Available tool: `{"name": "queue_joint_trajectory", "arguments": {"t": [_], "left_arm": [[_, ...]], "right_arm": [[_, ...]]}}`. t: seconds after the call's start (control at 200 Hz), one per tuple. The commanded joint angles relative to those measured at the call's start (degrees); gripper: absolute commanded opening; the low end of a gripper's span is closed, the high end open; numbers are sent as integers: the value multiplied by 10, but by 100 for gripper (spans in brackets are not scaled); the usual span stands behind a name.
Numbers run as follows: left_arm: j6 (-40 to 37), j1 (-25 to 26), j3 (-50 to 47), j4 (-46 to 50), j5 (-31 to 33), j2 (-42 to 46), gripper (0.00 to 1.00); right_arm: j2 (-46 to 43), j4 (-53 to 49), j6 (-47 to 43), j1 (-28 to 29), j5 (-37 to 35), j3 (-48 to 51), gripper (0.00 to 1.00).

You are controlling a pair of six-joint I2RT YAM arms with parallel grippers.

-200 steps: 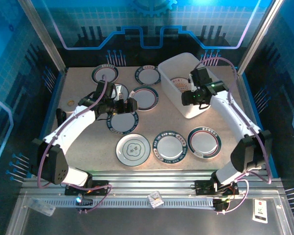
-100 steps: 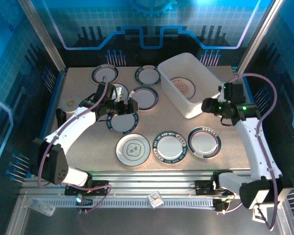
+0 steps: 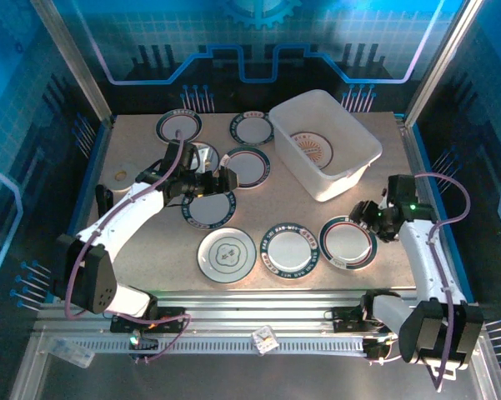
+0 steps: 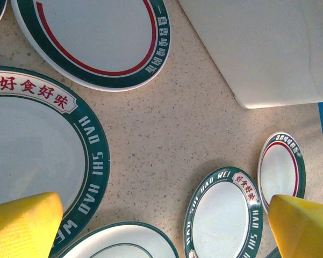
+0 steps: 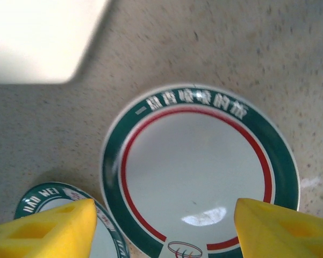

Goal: Place the plates into the plastic bin on the countertop

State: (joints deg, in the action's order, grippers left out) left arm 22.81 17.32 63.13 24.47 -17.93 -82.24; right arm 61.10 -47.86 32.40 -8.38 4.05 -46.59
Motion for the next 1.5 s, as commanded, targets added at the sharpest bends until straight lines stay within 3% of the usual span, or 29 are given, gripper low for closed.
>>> {"name": "queue_joint_trajectory", "arguments": {"t": [0.0,0.215,0.485,0.71,1.206,1.496], "left_arm": [[9,3,2,-9,-17,-10,99],[7,3,-5,-12,-18,-15,99],[8,3,-9,-13,-17,-23,99],[7,3,-7,-13,-15,-31,99],[6,3,1,-4,-12,-48,99],[5,3,2,4,-9,-42,99]], "right_arm": [[-2,22,36,-16,3,30,69],[0,41,42,-42,4,75,67],[23,28,42,-63,-58,96,67],[57,48,31,-70,-71,113,67],[98,141,44,-72,-34,170,61],[94,172,63,-71,-28,188,51]]}}
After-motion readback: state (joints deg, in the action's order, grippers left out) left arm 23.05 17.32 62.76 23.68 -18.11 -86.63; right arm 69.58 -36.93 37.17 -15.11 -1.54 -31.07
